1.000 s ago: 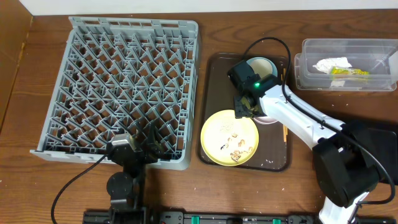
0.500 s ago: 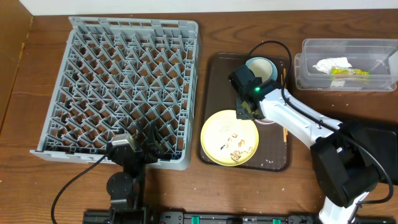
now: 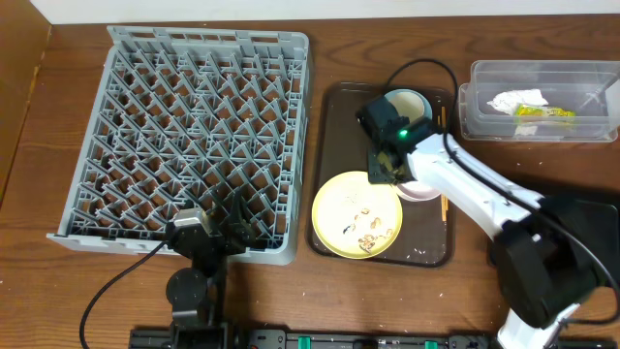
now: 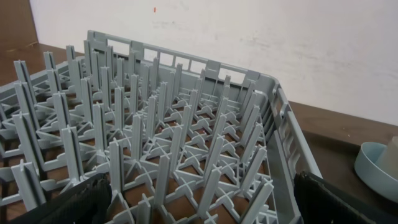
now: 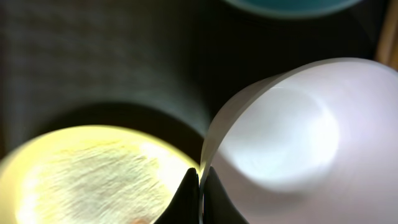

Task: Sort waste into correct bins and load items into the dishwasher
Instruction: 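Move the right gripper to the pink bowl and grasp its rim, then lift the pink bowl and place it upside down in the dish rack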

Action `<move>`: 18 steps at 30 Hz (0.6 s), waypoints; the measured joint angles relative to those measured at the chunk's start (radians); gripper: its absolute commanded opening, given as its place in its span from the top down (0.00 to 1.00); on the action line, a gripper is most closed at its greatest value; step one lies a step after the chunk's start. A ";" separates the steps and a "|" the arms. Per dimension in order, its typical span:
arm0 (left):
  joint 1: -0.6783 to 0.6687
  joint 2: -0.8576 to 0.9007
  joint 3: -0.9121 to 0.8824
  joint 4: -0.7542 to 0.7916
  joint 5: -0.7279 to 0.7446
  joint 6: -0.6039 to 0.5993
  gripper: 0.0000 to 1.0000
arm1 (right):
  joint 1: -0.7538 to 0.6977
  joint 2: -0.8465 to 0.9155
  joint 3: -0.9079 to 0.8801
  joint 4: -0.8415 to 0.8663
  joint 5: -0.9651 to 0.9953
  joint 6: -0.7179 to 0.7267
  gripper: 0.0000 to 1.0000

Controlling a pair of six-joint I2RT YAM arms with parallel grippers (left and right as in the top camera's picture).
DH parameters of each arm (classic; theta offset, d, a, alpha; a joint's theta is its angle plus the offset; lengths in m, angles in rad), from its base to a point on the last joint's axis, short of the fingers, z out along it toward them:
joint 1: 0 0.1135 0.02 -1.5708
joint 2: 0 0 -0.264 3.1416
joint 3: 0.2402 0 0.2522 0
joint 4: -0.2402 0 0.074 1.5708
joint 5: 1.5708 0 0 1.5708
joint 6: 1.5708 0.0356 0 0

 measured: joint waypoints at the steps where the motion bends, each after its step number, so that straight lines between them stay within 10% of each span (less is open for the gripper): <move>1: 0.000 0.000 0.000 0.000 0.000 0.000 0.05 | 0.000 -0.019 0.014 -0.004 -0.008 0.000 0.99; 18: 0.000 0.000 0.000 -0.001 0.000 0.000 0.05 | 0.006 -0.169 0.094 0.777 -0.219 0.074 0.99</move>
